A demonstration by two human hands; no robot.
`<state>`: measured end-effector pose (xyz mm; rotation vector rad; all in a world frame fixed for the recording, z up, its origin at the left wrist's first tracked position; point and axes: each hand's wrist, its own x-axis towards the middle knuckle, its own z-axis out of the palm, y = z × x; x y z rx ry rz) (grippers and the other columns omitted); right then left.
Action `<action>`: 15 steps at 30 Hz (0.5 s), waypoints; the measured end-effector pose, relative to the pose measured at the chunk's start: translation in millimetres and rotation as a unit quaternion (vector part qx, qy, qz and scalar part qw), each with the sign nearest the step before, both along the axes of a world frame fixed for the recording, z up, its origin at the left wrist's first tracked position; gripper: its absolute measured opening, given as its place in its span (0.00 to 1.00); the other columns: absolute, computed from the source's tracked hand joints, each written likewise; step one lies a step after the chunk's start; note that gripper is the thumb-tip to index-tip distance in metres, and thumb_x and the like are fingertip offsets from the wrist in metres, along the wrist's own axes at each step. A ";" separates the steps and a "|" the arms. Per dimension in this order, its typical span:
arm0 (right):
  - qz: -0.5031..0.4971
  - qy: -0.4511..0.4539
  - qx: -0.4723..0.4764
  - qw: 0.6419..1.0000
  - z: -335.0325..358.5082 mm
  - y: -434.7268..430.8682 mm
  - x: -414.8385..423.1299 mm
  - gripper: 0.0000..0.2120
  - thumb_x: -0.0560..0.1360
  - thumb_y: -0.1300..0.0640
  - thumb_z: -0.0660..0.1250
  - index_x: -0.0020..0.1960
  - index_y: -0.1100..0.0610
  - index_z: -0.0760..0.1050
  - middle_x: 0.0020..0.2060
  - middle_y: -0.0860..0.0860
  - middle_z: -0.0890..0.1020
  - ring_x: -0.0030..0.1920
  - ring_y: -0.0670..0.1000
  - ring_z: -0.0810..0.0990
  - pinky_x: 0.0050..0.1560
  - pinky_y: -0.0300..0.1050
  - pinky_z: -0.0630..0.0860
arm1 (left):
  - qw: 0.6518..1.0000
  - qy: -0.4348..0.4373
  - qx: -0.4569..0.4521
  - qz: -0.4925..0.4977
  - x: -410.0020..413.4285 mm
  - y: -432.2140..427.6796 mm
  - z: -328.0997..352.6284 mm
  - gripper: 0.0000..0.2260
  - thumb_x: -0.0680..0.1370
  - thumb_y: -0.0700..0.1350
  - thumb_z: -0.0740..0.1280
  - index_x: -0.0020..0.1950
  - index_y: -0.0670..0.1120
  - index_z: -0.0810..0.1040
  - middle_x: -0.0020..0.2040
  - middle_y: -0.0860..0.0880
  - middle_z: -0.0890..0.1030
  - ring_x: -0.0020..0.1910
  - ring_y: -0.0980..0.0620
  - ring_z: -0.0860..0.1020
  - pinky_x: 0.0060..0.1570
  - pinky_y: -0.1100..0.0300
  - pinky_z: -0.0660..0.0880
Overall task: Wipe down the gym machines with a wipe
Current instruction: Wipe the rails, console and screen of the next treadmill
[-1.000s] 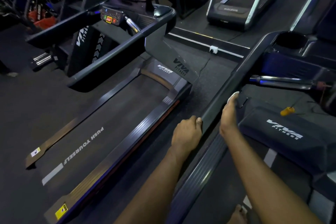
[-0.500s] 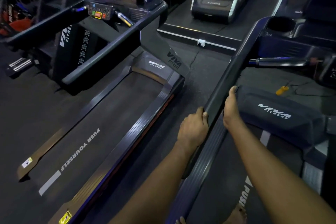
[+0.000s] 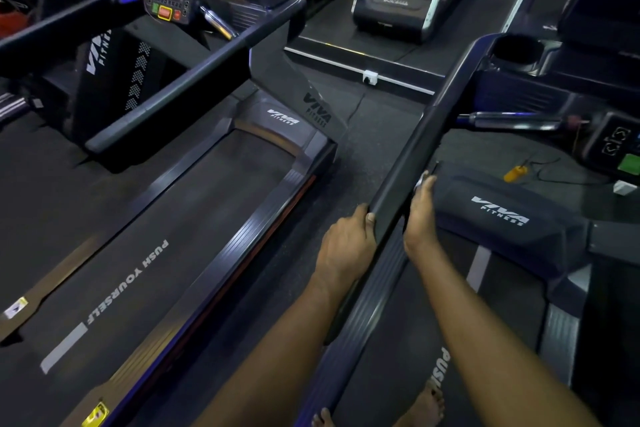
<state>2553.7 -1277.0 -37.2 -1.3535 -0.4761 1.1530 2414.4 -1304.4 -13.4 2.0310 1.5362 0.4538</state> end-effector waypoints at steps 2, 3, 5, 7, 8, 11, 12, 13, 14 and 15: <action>0.034 0.033 0.033 0.998 -28.9 -28.1 -15.9 0.37 0.79 0.29 0.48 0.80 0.51 0.61 0.76 0.45 0.68 0.74 0.43 0.67 0.75 0.43 0.62 | 1.000 0.002 0.008 0.002 0.1 -0.8 2.1 0.16 0.86 0.53 0.51 0.64 0.48 0.72 0.43 0.46 0.82 0.40 0.45 0.80 0.44 0.44 0.79; 0.049 0.032 0.039 0.998 -37.0 -36.1 -20.2 0.38 0.79 0.28 0.49 0.78 0.52 0.65 0.73 0.48 0.73 0.73 0.46 0.71 0.75 0.47 0.64 | 1.000 0.000 0.009 0.002 0.0 -1.4 3.1 0.16 0.86 0.53 0.51 0.64 0.48 0.72 0.43 0.46 0.82 0.40 0.45 0.80 0.44 0.44 0.78; 0.038 0.038 0.009 0.999 -38.1 -25.9 -12.3 0.34 0.81 0.31 0.47 0.71 0.53 0.73 0.68 0.54 0.78 0.68 0.51 0.77 0.71 0.48 0.70 | 1.000 -0.004 0.005 0.002 -0.1 -2.8 3.0 0.16 0.86 0.53 0.51 0.64 0.48 0.73 0.43 0.46 0.82 0.40 0.46 0.80 0.43 0.44 0.78; 0.004 0.016 -0.002 1.000 -20.1 2.6 3.2 0.32 0.83 0.33 0.44 0.69 0.52 0.73 0.66 0.54 0.79 0.64 0.50 0.78 0.62 0.44 0.74 | 1.000 -0.007 -0.002 0.002 -0.4 -2.6 3.1 0.16 0.86 0.54 0.51 0.65 0.49 0.72 0.43 0.47 0.82 0.40 0.47 0.80 0.43 0.44 0.79; -0.007 0.000 0.001 1.000 -7.7 17.4 10.8 0.32 0.82 0.33 0.44 0.71 0.51 0.72 0.66 0.52 0.79 0.63 0.49 0.79 0.59 0.42 0.76 | 1.000 -0.009 -0.004 0.002 0.0 -2.6 3.3 0.16 0.86 0.55 0.50 0.65 0.50 0.72 0.43 0.48 0.82 0.40 0.47 0.80 0.43 0.44 0.79; -0.035 0.027 0.048 0.998 19.9 29.5 11.1 0.30 0.85 0.38 0.42 0.76 0.53 0.65 0.60 0.43 0.79 0.53 0.34 0.78 0.48 0.28 0.75 | 1.000 -0.008 -0.008 0.005 -0.3 -2.2 3.8 0.17 0.86 0.55 0.50 0.66 0.50 0.72 0.45 0.47 0.82 0.41 0.47 0.80 0.45 0.44 0.79; -0.033 0.024 0.057 0.998 24.6 20.6 2.6 0.30 0.85 0.40 0.41 0.80 0.54 0.60 0.66 0.40 0.75 0.56 0.32 0.75 0.51 0.23 0.72 | 1.000 -0.005 -0.005 0.009 -0.7 -2.1 3.5 0.16 0.86 0.54 0.51 0.66 0.50 0.72 0.45 0.47 0.82 0.41 0.46 0.80 0.45 0.44 0.78; -0.024 0.022 0.074 0.997 20.2 6.1 -6.7 0.29 0.86 0.41 0.40 0.82 0.55 0.54 0.74 0.41 0.67 0.62 0.31 0.70 0.57 0.21 0.68 | 1.000 -0.004 -0.002 0.013 -1.0 -2.7 3.1 0.16 0.86 0.54 0.51 0.65 0.50 0.73 0.44 0.47 0.82 0.42 0.46 0.80 0.45 0.44 0.78; -0.001 0.009 0.077 0.997 16.5 -13.0 -16.4 0.29 0.86 0.42 0.40 0.83 0.54 0.50 0.79 0.41 0.59 0.65 0.28 0.65 0.62 0.21 0.64 | 1.000 -0.005 0.002 0.014 -0.5 -2.5 2.4 0.16 0.86 0.54 0.51 0.65 0.50 0.73 0.44 0.47 0.82 0.42 0.45 0.80 0.45 0.44 0.78; 0.017 -0.007 0.075 0.997 6.6 -33.2 -26.4 0.28 0.86 0.42 0.40 0.83 0.53 0.48 0.79 0.40 0.55 0.65 0.25 0.64 0.62 0.20 0.63 | 1.000 -0.008 0.004 0.013 -0.8 -2.9 1.9 0.16 0.86 0.54 0.51 0.64 0.50 0.73 0.44 0.46 0.82 0.42 0.45 0.80 0.45 0.44 0.78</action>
